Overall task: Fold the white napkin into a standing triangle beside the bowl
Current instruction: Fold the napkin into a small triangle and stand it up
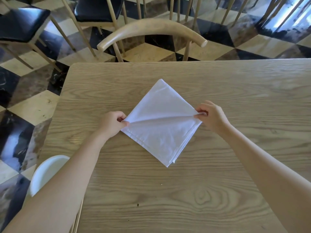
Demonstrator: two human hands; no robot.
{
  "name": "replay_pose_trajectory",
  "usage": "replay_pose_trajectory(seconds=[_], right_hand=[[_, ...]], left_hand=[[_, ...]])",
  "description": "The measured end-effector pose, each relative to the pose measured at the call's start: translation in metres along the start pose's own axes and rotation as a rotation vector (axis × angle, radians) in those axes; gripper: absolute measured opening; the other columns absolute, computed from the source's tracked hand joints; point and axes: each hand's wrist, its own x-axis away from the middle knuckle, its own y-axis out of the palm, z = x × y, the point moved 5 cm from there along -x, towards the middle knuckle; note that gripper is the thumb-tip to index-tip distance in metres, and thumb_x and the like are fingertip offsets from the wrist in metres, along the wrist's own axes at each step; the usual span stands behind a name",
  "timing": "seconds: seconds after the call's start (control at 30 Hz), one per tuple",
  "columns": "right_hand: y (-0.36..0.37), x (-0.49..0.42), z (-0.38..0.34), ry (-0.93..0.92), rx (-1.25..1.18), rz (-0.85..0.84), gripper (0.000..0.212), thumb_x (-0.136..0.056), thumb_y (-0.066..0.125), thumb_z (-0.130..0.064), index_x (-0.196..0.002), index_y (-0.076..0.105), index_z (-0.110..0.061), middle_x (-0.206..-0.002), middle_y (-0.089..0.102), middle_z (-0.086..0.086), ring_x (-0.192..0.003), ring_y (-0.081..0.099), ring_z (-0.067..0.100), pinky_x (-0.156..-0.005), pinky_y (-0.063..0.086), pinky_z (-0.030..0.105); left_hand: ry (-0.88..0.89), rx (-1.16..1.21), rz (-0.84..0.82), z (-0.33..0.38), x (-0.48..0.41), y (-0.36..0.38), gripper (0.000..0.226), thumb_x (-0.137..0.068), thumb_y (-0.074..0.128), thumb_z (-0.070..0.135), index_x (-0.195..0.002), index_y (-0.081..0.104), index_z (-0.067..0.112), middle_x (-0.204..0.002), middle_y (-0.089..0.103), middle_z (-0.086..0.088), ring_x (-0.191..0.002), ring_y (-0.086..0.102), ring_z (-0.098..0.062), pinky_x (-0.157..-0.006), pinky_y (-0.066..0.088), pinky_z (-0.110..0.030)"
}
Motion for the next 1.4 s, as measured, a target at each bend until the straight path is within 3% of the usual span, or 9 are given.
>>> replay_pose_trajectory(seconds=[0.1, 0.27, 0.63, 0.77, 0.87, 1.03, 1.17, 1.27, 1.4], right_hand=[[0.004, 0.015, -0.002, -0.084, -0.102, 0.132, 0.019, -0.066, 0.056, 0.004, -0.07, 0.067, -0.011, -0.067, 0.038, -0.01, -0.059, 0.043, 0.004, -0.055, 0.03, 0.012], [0.01, 0.03, 0.008, -0.034, -0.192, 0.255, 0.026, -0.068, 0.063, 0.014, -0.062, 0.067, -0.011, -0.067, 0.039, -0.012, -0.059, 0.041, -0.001, -0.056, 0.03, 0.01], [0.013, 0.038, 0.014, -0.039, -0.224, 0.199, 0.034, -0.069, 0.054, 0.02, -0.065, 0.072, -0.009, -0.079, 0.052, -0.011, -0.074, 0.05, -0.006, -0.066, 0.034, 0.006], [0.013, 0.041, 0.015, -0.035, -0.162, 0.19, 0.037, -0.07, 0.051, 0.019, -0.067, 0.074, -0.011, -0.083, 0.053, -0.012, -0.082, 0.053, 0.01, -0.069, 0.036, 0.005], [0.012, 0.042, 0.015, -0.026, -0.13, 0.197, 0.038, -0.071, 0.05, 0.017, -0.068, 0.074, -0.012, -0.085, 0.055, -0.007, -0.086, 0.053, 0.016, -0.07, 0.036, 0.005], [0.014, 0.047, 0.014, -0.119, -0.005, 0.182, 0.039, -0.07, 0.049, 0.02, -0.073, 0.074, -0.01, -0.09, 0.056, -0.003, -0.094, 0.049, 0.024, -0.076, 0.038, 0.024], [0.017, 0.052, 0.017, -0.118, -0.006, 0.189, 0.038, -0.069, 0.055, 0.019, -0.076, 0.075, -0.013, -0.096, 0.061, 0.004, -0.093, 0.044, 0.019, -0.08, 0.047, 0.037], [0.017, 0.058, 0.015, -0.075, -0.043, 0.188, 0.039, -0.071, 0.053, 0.018, -0.079, 0.075, -0.014, -0.105, 0.062, 0.005, -0.098, 0.04, 0.016, -0.085, 0.045, 0.035], [0.014, 0.081, 0.011, 0.104, -0.118, 0.277, 0.046, -0.073, 0.041, 0.016, -0.096, 0.071, -0.011, -0.122, 0.056, 0.005, -0.112, 0.041, 0.023, -0.09, 0.033, 0.021]], left_hand=[[0.022, 0.035, 0.108, -0.004, 0.009, 0.001, 0.011, -0.077, 0.069, 0.009, -0.07, 0.063, 0.014, -0.059, 0.055, 0.009, -0.055, 0.047, -0.009, -0.053, 0.032, -0.016], [0.061, 0.022, 0.2, -0.008, 0.024, 0.008, 0.009, -0.076, 0.067, 0.005, -0.077, 0.068, 0.014, -0.072, 0.067, 0.004, -0.068, 0.059, -0.015, -0.065, 0.044, -0.029], [0.177, -0.047, 0.453, -0.003, 0.046, 0.018, 0.025, -0.073, 0.053, -0.011, -0.083, 0.07, 0.006, -0.094, 0.07, -0.007, -0.085, 0.061, -0.022, -0.074, 0.045, -0.029], [0.189, -0.045, 0.463, 0.0, 0.048, 0.019, 0.027, -0.074, 0.051, -0.012, -0.085, 0.07, 0.003, -0.095, 0.069, -0.009, -0.09, 0.061, -0.023, -0.073, 0.036, -0.017], [0.198, -0.089, 0.444, -0.001, 0.047, 0.02, 0.029, -0.075, 0.048, -0.012, -0.087, 0.07, 0.003, -0.097, 0.068, -0.01, -0.093, 0.06, -0.024, -0.074, 0.036, -0.019], [0.197, -0.123, 0.428, 0.0, 0.054, 0.022, 0.034, -0.076, 0.046, -0.012, -0.097, 0.066, 0.005, -0.103, 0.063, -0.007, -0.095, 0.059, -0.024, -0.078, 0.035, -0.02], [-0.155, 0.236, 0.502, -0.004, 0.091, 0.037, 0.027, -0.084, 0.057, 0.01, -0.109, 0.052, 0.016, -0.1, 0.055, 0.003, -0.073, 0.058, -0.015, -0.075, 0.047, -0.034], [-0.4, 0.696, 0.261, 0.016, 0.125, 0.081, 0.023, -0.085, 0.064, 0.02, -0.099, 0.048, 0.012, -0.083, 0.06, -0.007, -0.05, 0.06, -0.01, -0.064, 0.057, -0.041], [-0.574, 0.87, 0.035, 0.039, 0.146, 0.115, 0.026, -0.085, 0.066, 0.019, -0.099, 0.053, 0.002, -0.075, 0.06, -0.009, -0.056, 0.061, -0.02, -0.055, 0.058, -0.033]])
